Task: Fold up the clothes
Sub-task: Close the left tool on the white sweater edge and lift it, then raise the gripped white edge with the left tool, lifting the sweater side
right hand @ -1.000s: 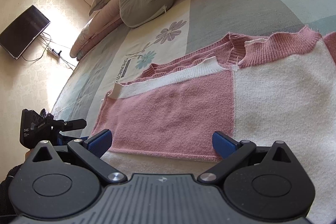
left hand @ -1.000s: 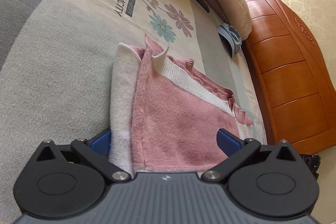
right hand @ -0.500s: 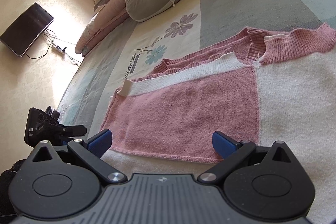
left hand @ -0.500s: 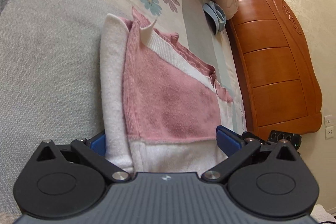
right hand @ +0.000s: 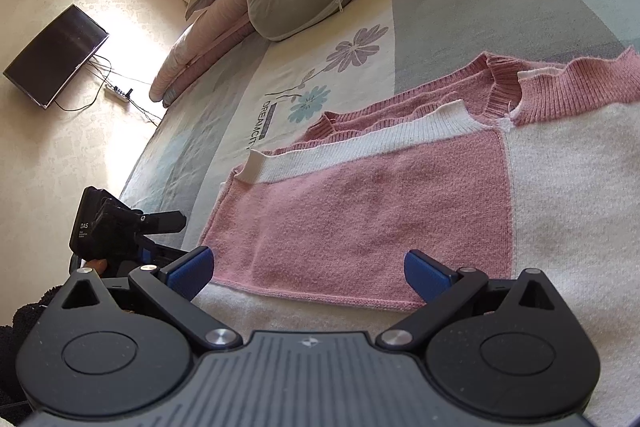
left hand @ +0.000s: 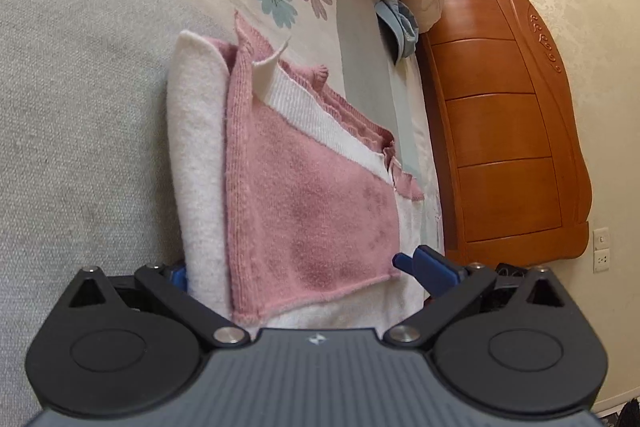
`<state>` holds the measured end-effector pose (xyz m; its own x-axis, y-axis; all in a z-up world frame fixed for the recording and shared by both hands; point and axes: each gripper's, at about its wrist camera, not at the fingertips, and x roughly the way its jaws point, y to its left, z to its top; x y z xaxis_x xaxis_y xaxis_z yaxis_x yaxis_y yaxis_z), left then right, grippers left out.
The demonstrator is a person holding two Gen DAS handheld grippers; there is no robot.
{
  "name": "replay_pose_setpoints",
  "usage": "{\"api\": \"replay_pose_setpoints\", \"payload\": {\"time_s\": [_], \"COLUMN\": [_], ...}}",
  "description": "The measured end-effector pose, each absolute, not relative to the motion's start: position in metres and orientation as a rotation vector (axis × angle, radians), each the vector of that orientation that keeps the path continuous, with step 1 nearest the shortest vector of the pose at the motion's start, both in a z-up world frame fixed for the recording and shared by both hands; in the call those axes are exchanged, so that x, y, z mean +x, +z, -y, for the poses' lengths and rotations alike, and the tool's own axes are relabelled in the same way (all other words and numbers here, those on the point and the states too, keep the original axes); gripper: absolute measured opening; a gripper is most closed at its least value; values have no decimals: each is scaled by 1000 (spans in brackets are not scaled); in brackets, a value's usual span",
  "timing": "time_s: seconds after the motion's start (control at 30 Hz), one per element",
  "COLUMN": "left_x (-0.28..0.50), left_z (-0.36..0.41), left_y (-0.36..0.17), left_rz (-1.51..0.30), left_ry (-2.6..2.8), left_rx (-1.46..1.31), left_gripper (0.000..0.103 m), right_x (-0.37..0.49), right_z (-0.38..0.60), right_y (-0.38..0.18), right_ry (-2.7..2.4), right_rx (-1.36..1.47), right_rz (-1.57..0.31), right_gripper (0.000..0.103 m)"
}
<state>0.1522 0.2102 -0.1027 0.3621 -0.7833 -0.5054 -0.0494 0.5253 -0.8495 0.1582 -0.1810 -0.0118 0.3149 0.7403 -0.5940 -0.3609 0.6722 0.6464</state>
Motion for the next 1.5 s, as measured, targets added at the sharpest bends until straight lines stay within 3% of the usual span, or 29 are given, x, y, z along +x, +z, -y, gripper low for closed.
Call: {"api": "replay_pose_setpoints", "payload": {"time_s": [0.27,0.33,0.4,0.43,0.47,0.5,0.53,0.63,0.73,0.8,0.87,1.23,1.5], "left_x": [174,171,167,165,162,160,160,161,172,180,181,172,170], "left_z": [-212,-212,-219,-223,-228,-233,-238,-241,-232,-232,-235,-234,-233], "left_y": [-106,-104,-108,-109,-113,-116,-122,-127,-120,-124,-128,-127,-125], "left_rz": [-1120,-1106,-1101,-1099,-1105,-1111,-1124,-1141,-1152,-1166,-1186,-1146,-1125], "left_ry": [-572,-573,-545,-530,-507,-484,-461,-460,-530,-539,-525,-518,-512], "left_rx": [-894,-863,-884,-894,-902,-910,-932,-955,-892,-913,-933,-894,-876], "left_gripper": [102,96,85,75,56,45,22,23,37,35,23,24,24], "right_x": [161,163,165,165,165,165,165,164,164,164,165,180,201], "right_z": [182,182,181,180,179,178,177,175,173,171,171,180,152], "right_y": [-15,-16,-18,-19,-19,-19,-19,-19,-19,-19,-19,-21,-29], "right_ry": [746,743,746,747,749,750,752,756,761,764,766,813,758], "right_rx": [443,449,456,453,450,447,444,435,426,421,427,621,524], "right_rz": [-1022,-1025,-1027,-1028,-1030,-1030,-1030,-1031,-1032,-1033,-1031,-1043,-1022], "right_gripper": [103,103,103,103,103,103,103,103,103,103,103,103,103]}}
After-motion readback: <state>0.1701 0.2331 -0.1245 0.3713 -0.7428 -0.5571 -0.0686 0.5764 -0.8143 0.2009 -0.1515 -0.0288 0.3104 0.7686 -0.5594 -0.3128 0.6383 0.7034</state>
